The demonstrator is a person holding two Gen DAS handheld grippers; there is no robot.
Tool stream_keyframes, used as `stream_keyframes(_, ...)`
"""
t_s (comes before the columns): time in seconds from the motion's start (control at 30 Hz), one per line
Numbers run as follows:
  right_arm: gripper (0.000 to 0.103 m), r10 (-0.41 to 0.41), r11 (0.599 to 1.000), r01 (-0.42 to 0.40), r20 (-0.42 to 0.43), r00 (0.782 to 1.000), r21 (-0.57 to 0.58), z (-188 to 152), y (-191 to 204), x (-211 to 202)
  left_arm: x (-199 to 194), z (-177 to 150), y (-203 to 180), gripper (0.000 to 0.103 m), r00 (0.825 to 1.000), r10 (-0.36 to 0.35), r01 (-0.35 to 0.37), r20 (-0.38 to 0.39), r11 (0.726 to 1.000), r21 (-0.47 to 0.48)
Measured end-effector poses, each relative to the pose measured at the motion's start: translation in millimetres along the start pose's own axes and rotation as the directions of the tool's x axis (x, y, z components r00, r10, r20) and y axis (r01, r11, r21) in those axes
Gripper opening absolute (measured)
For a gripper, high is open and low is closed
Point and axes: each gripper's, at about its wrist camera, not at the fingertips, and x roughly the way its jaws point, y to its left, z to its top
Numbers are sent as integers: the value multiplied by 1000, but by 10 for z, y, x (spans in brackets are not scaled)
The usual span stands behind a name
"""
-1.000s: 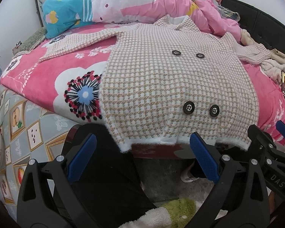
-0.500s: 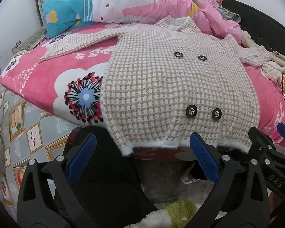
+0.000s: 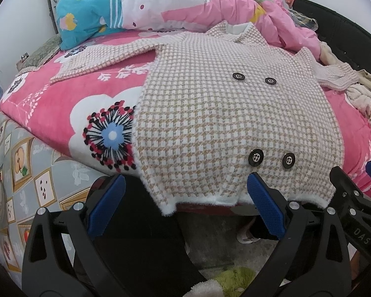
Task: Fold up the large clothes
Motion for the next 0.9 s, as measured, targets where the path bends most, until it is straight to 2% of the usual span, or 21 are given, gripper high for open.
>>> stream_keyframes(0.17,98,29,1000,-29,-21,999,4,91,-4,126,132,97,-3,95,1000,-4,4,-12,1000,15)
stream_keyframes(0.27,98,11,1000,-11,-28,1000,1,173,1,217,247,181,49,95,1000,-7,7,-26,1000,6)
stream_keyframes(0.43,98,7,999,-8,-15,1000,-36,382,25,376,392,423,183,95,999,34,-34,-14,999,-11)
stream_keyframes(0.6,98,32,996,-30,24,999,-78,710,74,561,479,715,391,95,999,-19,21,48,999,-43)
stream_keyframes(0.73,98,81,991,-72,71,994,-116,1051,190,766,483,929,586,95,987,-53,64,154,995,-70)
stream_keyframes(0.83,98,157,981,-144,92,983,-132,1306,298,951,527,1107,801,95,980,-67,89,189,990,-108)
stream_keyframes(0.9,98,223,968,-209,94,970,-140,1449,363,1095,569,1244,969,95,980,-54,80,194,988,-130)
